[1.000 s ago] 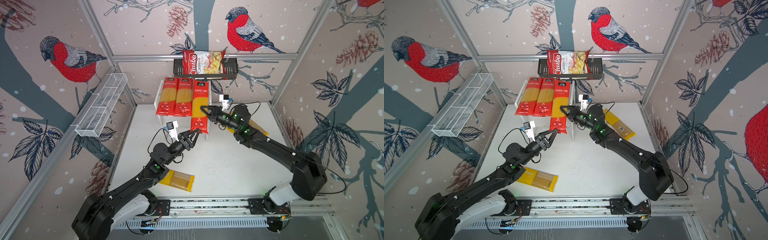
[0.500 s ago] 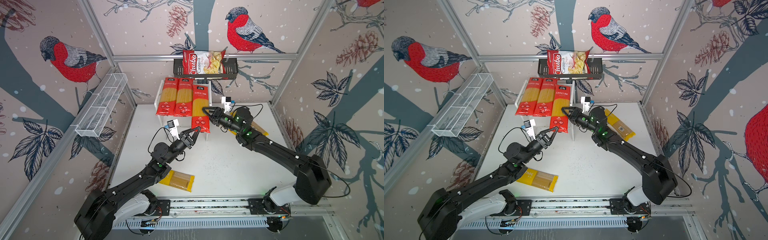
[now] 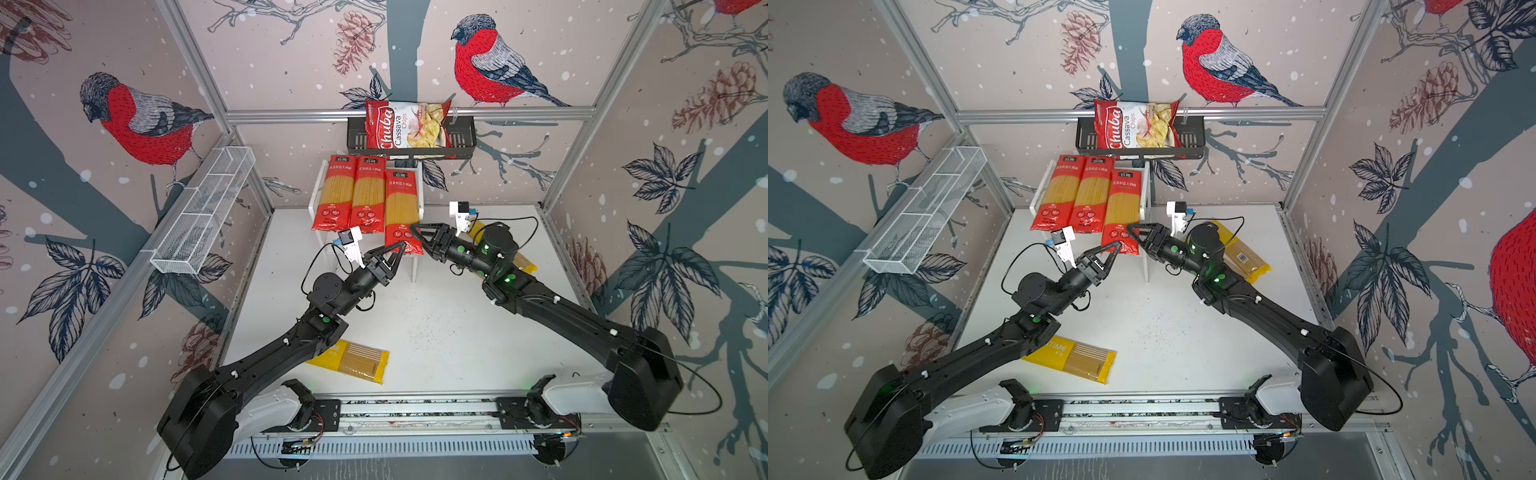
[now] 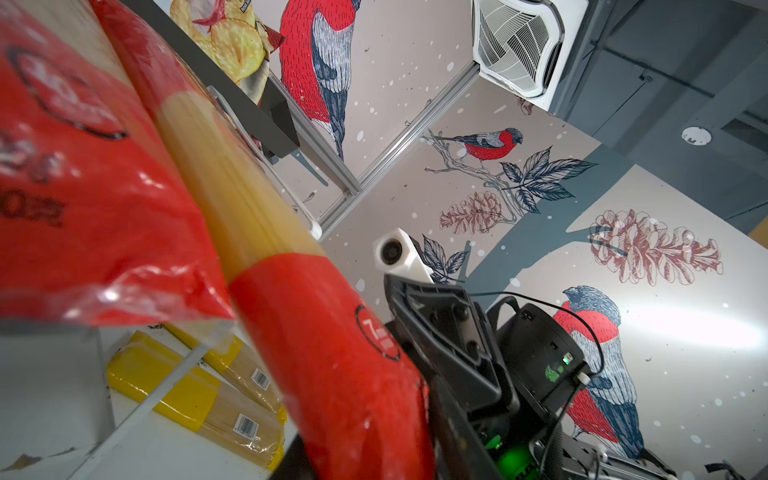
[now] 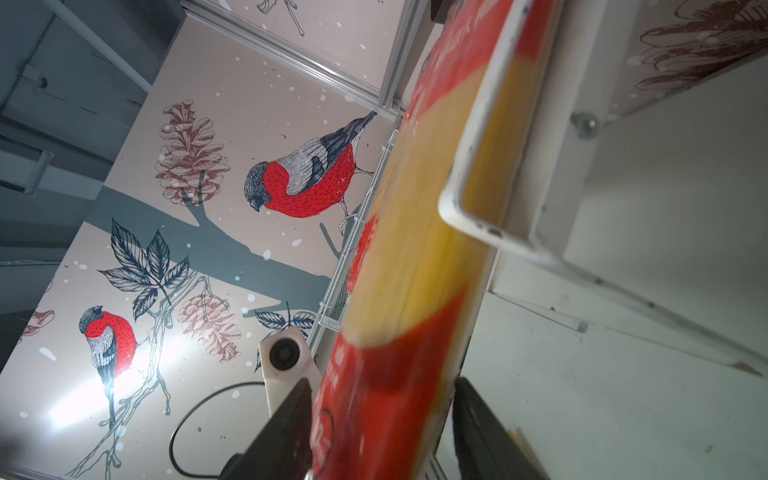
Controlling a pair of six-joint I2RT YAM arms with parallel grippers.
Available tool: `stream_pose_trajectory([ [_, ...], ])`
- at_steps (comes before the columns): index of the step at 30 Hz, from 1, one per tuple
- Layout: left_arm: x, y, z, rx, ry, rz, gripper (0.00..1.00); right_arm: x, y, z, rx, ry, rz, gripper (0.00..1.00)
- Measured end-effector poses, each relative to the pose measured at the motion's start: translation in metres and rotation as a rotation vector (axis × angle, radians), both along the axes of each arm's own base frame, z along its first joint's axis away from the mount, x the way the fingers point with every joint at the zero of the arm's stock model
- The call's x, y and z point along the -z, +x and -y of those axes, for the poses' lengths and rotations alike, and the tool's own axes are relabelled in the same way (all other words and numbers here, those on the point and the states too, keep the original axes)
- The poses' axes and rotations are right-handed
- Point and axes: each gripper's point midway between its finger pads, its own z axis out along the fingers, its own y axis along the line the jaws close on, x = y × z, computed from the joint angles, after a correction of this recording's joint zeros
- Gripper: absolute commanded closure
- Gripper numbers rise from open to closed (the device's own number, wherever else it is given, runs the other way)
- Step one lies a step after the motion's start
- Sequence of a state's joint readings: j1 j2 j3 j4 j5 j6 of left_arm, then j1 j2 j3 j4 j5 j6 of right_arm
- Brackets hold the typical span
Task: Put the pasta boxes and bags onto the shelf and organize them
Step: 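Stand the bag beside the others while the left gripper pushes it upright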
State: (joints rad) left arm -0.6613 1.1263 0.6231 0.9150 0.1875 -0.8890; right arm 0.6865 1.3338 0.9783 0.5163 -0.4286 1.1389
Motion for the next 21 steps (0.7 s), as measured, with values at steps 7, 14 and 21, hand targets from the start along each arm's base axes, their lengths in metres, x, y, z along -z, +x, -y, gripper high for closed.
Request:
stream_pose_trajectory([
  [7, -0.003, 0.006, 0.000, -0.019, 0.022, 0.013, 0.58, -0.008, -0.015, 0.004, -0.016, 0.008, 0.025, 0.58],
  [14, 0.003, 0.005, -0.002, -0.027, 0.040, 0.003, 0.57, -0.001, -0.016, -0.007, -0.042, -0.008, 0.005, 0.78],
  [21, 0.006, 0.001, -0.005, -0.029, 0.055, 0.005, 0.49, -0.002, -0.014, -0.007, -0.045, 0.000, -0.009, 0.90],
])
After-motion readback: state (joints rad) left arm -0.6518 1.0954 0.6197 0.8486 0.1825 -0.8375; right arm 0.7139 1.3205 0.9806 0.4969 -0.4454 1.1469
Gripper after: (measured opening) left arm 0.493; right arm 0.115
